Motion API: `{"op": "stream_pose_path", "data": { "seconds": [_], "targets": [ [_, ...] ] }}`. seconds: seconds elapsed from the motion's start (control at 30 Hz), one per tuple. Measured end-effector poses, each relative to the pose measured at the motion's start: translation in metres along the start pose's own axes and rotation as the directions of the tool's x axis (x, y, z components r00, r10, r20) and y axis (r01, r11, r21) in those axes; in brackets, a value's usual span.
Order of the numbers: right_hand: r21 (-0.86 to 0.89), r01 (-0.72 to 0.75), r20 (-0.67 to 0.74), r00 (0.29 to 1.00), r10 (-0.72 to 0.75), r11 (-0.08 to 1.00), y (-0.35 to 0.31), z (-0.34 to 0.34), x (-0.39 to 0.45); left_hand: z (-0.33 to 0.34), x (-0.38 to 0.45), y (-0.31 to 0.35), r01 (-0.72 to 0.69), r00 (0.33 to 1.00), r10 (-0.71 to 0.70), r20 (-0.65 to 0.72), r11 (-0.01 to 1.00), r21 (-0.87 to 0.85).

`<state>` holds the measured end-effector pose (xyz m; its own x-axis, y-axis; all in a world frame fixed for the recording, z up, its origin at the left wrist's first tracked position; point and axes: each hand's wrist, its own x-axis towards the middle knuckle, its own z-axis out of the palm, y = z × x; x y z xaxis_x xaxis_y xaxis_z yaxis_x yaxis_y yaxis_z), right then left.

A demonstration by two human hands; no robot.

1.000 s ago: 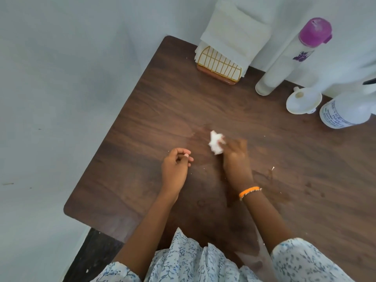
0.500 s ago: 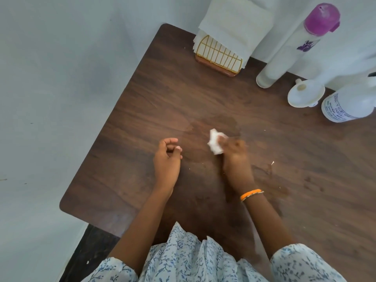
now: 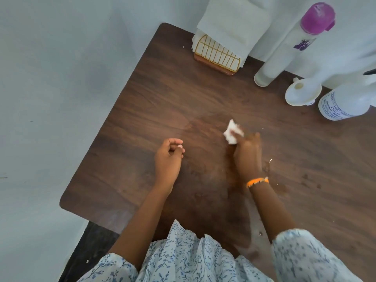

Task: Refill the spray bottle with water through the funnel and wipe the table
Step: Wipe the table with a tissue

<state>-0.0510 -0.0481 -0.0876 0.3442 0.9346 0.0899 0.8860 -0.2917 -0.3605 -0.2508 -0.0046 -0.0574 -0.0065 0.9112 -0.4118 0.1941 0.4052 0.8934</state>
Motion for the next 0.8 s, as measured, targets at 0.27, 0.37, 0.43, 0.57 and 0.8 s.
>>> {"op": "stream_pose_path", "data": {
  "seconds": [0.27, 0.37, 0.43, 0.57, 0.8],
  "targets": [
    [0.033, 0.515, 0.120, 0.849, -0.515, 0.857, -0.080, 0.033, 0.005, 0.001, -0.002, 0.008, -0.047, 0.997, 0.046, -0.056, 0.998, -0.028],
    [0.135, 0.544, 0.167, 0.811, -0.561, 0.828, -0.072, 0.021, -0.057, -0.002, -0.001, 0.009, -0.058, 0.998, 0.057, -0.042, 0.998, -0.027],
    [0.131, 0.547, 0.136, 0.816, -0.561, 0.827, -0.043, 0.016, -0.063, -0.001, -0.002, 0.006, -0.044, 0.999, 0.044, -0.025, 0.999, -0.014],
    [0.029, 0.157, 0.027, 0.987, -0.157, 0.987, 0.006, 0.004, -0.012, 0.007, -0.012, 0.003, -0.021, 1.000, 0.021, 0.023, 1.000, 0.004],
    [0.039, 0.459, 0.005, 0.888, -0.460, 0.887, -0.053, 0.019, -0.050, 0.016, -0.027, 0.009, -0.069, 0.995, 0.067, 0.069, 0.997, 0.030]
  ]
}}
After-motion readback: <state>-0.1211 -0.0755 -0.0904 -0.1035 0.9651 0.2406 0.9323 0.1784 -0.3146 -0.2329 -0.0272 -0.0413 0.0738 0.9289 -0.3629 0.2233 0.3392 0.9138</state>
